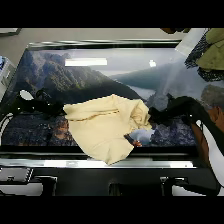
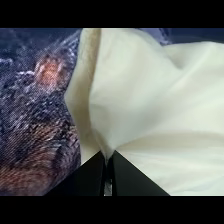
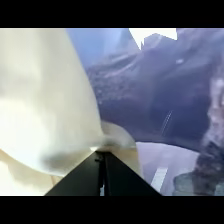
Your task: Fold the clothes and pants, and hang the long-sleeved shirts on hangers.
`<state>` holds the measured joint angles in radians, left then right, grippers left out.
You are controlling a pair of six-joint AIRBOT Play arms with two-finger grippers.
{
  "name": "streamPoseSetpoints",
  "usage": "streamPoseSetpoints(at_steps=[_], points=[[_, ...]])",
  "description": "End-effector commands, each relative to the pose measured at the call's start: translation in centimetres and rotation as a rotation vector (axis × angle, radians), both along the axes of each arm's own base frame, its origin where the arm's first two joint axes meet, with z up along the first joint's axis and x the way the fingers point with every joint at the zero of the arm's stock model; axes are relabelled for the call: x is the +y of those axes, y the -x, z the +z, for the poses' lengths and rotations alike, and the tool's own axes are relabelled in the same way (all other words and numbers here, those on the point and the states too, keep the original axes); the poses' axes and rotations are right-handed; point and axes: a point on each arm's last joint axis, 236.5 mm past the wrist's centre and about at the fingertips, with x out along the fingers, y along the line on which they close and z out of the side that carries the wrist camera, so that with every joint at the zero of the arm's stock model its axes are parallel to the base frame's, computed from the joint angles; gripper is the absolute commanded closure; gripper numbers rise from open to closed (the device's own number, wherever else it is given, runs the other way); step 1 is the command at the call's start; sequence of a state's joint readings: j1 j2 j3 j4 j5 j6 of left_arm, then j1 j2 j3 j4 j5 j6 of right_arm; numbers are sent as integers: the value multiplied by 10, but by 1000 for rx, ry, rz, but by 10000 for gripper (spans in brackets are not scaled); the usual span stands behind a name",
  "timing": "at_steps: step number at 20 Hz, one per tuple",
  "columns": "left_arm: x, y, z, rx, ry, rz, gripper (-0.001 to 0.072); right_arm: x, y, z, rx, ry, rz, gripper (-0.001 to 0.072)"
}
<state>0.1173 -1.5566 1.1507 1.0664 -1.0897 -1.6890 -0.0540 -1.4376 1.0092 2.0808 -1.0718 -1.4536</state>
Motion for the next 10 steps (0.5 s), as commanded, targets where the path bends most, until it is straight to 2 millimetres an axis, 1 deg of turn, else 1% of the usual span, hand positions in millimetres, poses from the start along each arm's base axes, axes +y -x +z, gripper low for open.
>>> streamPoseSetpoints(at_steps=[1, 4, 5, 6, 7, 8, 9, 10], points=[[0, 0, 0, -2, -1, -6, 690, -30, -16, 32, -90, 95, -35, 683], [0, 0, 1, -2, -1, -6, 690, -50, -7, 43, -73, 112, -60, 683], [0, 0, 1, -3, -1, -5, 690, -59, -7, 51, -86, 109, -91, 683], [1, -2, 4, -13, -2, -9, 690, -72, -11, 65, -119, 114, -125, 683], [1, -7, 11, -34, -5, -16, 691, -86, -18, 83, -165, 122, -158, 683], [2, -17, 25, -77, -11, -28, 691, -100, -28, 108, -227, 133, -191, 683], [3, -29, 45, -137, -21, -46, 691, -111, -38, 137, -301, 135, -219, 683], [5, -46, 74, -217, -34, -58, 691, -118, -49, 173, -393, 135, -232, 683]])
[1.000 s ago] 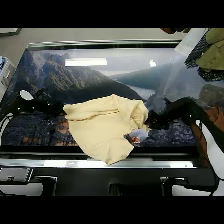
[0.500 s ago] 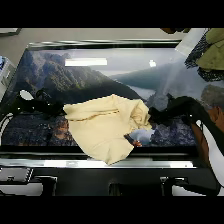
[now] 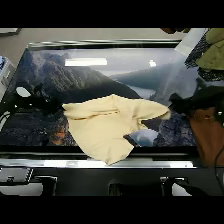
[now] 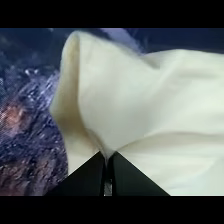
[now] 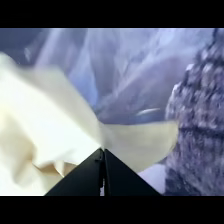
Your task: Fold the clothes and pants, and hang the long-sleeved shirts on hangers.
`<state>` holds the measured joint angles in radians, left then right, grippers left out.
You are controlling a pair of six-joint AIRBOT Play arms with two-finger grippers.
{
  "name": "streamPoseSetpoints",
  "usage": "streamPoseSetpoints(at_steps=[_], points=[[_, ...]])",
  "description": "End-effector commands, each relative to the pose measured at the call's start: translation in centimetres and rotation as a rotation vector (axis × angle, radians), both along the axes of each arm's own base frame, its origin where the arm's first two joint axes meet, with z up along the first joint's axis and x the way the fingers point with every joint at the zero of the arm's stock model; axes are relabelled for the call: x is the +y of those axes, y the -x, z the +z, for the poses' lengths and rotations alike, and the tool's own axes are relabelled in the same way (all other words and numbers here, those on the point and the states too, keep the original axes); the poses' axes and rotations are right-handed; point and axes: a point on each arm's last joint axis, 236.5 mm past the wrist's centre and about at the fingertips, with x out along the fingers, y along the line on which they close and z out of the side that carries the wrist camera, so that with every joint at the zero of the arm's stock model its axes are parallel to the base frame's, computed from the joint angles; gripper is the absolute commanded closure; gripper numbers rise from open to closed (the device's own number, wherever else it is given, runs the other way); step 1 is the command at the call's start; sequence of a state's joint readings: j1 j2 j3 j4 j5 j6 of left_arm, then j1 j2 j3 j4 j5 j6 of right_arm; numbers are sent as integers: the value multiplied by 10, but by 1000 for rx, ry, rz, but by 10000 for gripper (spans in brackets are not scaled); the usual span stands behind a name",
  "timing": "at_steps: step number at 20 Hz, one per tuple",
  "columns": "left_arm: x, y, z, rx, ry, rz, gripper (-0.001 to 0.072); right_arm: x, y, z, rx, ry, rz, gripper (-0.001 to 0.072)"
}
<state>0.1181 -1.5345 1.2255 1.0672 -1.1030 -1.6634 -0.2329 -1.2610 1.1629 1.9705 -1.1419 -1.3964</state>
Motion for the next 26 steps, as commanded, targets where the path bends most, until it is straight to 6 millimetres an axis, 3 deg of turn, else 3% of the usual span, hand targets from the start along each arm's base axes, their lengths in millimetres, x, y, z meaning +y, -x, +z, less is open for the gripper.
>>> streamPoseSetpoints(at_steps=[1, 3, 4, 7, 10, 12, 14, 17, 20, 22, 26], points=[[4, -39, 77, -209, -34, -43, 691, -33, -25, 104, -249, 39, -60, 683], [9, -59, 163, -393, -85, -67, 691, -36, -33, 184, -427, 99, -50, 683], [14, -60, 205, -471, -128, -81, 691, -36, -30, 226, -519, 133, -49, 683], [37, -29, 324, -669, -299, -69, 691, -43, 8, 324, -712, 292, -63, 683], [57, 34, 414, -818, -412, 42, 691, -50, 70, 381, -808, 451, -107, 682], [56, 73, 449, -902, -413, 94, 691, -54, 107, 405, -864, 528, -152, 682], [52, 103, 472, -962, -397, 129, 691, -57, 133, 419, -901, 568, -197, 682], [50, 116, 468, -943, -389, 131, 691, -52, 136, 414, -883, 484, -241, 682], [52, 94, 423, -812, -376, 105, 691, -28, 98, 366, -717, 286, -162, 682], [54, 69, 371, -674, -365, 81, 690, -7, 64, 315, -545, 136, -67, 681], [48, 21, 235, -355, -304, 19, 690, 6, -13, 196, -236, -40, 19, 681]])
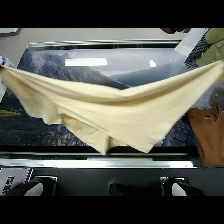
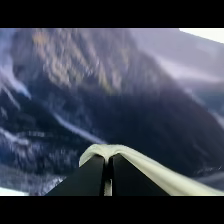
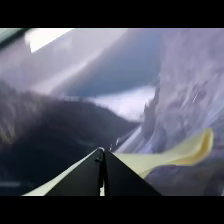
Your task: Fold the clothes and pants, and hang the long-sleeved shirts on hangers.
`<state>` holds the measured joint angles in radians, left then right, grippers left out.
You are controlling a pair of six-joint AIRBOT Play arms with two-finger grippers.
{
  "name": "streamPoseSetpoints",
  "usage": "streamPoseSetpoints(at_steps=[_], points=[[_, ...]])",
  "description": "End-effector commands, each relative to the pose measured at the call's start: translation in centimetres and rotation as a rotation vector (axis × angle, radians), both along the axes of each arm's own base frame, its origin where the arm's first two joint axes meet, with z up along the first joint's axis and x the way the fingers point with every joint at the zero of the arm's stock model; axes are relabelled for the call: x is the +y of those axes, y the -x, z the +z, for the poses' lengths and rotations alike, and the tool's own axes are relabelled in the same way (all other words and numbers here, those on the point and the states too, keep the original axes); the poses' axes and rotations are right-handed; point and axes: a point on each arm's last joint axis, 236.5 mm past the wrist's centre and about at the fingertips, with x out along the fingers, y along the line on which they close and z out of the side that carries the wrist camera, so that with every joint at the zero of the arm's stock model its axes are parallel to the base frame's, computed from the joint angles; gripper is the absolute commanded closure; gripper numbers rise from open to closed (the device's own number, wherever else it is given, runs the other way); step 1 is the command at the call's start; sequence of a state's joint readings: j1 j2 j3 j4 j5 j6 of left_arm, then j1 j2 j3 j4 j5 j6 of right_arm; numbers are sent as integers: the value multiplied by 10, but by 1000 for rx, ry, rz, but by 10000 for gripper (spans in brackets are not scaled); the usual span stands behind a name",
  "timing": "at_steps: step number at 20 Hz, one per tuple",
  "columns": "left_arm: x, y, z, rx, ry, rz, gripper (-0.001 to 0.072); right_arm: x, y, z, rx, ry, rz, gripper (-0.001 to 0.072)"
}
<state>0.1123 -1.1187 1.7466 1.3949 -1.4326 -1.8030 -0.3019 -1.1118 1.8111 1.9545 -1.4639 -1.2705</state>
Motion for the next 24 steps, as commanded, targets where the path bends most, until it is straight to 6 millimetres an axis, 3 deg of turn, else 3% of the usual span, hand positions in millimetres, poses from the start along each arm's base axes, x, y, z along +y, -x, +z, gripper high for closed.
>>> streamPoseSetpoints(at_steps=[1, 3, 6, 8, 10, 13, 15, 16, 21, 22, 24], points=[[-10, -35, -117, 245, 40, -29, 690, 29, -61, -110, 262, -152, 112, 681], [-18, -61, -181, 323, 44, -46, 690, 42, -102, -180, 351, -123, 140, 681], [-27, -91, -261, 413, 50, -49, 690, 52, -152, -274, 413, -98, 120, 681], [-29, -99, -301, 467, 54, -46, 690, 59, -170, -314, 439, -138, 81, 681], [-27, -97, -327, 518, 54, -42, 690, 60, -175, -338, 462, -156, 57, 681], [-23, -97, -340, 537, 46, -37, 690, 57, -174, -342, 474, -153, 56, 653], [-18, -100, -338, 525, 46, -30, 690, 47, -159, -335, 519, -154, 76, 442], [-16, -101, -336, 525, 46, -26, 690, 39, -148, -329, 542, -145, 118, 383], [2, -93, -325, 558, 48, -23, 690, -24, -63, -294, 678, -150, 194, 335], [4, -91, -325, 568, 50, -21, 690, -25, -49, -296, 688, -170, 190, 334], [7, -87, -326, 586, 55, -16, 690, 0, -14, -312, 720, -267, 221, 296]])
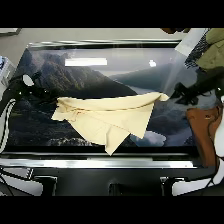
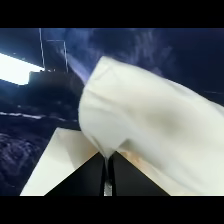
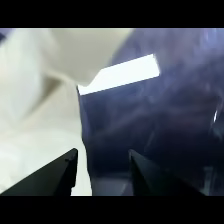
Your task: Fold the clothes and pants, and hang the long-sleeved shirts on hangers.
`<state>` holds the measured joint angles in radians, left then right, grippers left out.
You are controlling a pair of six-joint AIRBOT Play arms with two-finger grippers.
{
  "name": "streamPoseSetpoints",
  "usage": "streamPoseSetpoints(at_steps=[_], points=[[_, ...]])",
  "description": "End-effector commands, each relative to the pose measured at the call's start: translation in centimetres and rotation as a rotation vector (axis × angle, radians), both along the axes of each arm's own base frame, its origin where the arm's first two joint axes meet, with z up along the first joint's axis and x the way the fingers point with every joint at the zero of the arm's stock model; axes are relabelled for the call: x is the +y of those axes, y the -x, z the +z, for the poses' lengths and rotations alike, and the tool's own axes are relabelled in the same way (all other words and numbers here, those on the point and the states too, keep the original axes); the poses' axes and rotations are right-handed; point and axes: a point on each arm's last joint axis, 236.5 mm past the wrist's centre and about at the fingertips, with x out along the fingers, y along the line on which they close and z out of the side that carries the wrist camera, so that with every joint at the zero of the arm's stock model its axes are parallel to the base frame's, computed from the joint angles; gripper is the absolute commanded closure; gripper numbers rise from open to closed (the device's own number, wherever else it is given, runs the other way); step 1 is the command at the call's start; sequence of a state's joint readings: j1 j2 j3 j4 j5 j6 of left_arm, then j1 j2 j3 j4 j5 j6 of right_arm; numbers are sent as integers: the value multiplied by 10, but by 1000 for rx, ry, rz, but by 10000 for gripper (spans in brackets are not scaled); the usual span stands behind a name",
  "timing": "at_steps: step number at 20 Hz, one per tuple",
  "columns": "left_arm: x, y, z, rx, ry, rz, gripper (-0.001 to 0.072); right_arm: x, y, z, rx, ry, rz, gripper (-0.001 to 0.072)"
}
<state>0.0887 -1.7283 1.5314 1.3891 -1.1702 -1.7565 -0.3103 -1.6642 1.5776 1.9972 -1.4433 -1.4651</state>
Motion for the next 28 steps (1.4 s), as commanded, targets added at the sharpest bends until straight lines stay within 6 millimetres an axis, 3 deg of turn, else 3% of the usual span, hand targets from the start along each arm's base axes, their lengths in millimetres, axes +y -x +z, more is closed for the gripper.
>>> streamPoseSetpoints(at_steps=[1, 4, 7, 11, 16, 17, 20, 22, 24, 26, 28], points=[[6, 7, 0, 31, 4, 3, 690, 35, 65, -14, 74, -166, 38, 251], [5, 7, 0, 31, 4, 3, 690, 94, 110, -44, 118, -307, 45, 220], [5, 7, 0, 31, 4, 3, 690, 128, 141, -77, 173, -311, 62, 220], [5, 7, 0, 31, 4, 3, 690, 153, 144, -95, 158, -270, 89, 220], [5, 7, -1, 34, 4, 3, 690, 168, 144, -115, 196, -243, 75, 233], [5, 7, -1, 34, 4, 3, 689, 171, 144, -116, 191, -238, 85, 296], [6, 8, -1, 34, 4, 4, 690, 173, 134, -111, 152, -243, 66, 677], [6, 7, 4, 26, 4, 3, 690, 169, 112, -93, 55, -226, 52, 682], [7, 0, 25, -20, -3, 1, 690, 167, 80, -52, -82, -210, 68, 683], [13, -14, 69, -124, -32, -1, 691, 164, 43, 15, -273, -184, 90, 683], [21, -24, 136, -265, -83, -2, 691, 154, 13, 104, -497, -126, 100, 683]])
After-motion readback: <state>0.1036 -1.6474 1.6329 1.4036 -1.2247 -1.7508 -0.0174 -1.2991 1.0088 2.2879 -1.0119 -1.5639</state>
